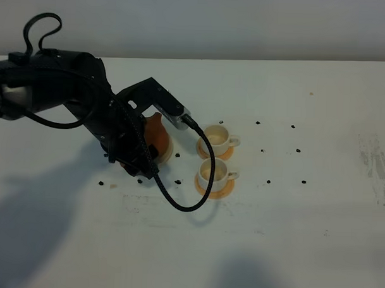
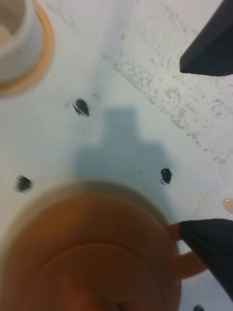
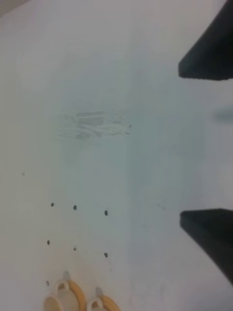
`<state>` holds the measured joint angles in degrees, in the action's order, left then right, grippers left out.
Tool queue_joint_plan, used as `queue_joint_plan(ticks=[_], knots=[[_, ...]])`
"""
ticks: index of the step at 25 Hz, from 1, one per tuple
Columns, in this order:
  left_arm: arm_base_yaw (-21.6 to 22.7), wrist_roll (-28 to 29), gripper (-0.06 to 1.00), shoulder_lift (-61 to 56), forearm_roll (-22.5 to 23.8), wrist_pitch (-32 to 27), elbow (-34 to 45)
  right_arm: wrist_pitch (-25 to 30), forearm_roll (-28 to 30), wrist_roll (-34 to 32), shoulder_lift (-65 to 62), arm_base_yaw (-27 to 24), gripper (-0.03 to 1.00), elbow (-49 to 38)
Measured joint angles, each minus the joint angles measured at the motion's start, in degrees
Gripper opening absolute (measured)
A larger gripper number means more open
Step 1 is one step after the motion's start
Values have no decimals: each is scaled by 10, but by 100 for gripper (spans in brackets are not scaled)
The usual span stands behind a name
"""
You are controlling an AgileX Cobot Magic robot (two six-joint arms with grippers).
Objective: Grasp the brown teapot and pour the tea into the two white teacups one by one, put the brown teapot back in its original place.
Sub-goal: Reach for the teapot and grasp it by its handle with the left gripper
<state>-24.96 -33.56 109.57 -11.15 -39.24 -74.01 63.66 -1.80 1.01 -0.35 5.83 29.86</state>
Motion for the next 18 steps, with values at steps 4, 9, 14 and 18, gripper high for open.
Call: queue_joint_plan(ticks=[4,9,14,18], knots=[[-2,3,60,-40,13,-28,0,0,0,0,0,0,54,0],[0,19,60,-114,10,-25,17,0,0,0,0,0,54,0],[33,24,60,-198,2,11,88,0,0,0,0,0,54,0],[70,33,60,-252,1,12,146,0,0,0,0,0,54,0]])
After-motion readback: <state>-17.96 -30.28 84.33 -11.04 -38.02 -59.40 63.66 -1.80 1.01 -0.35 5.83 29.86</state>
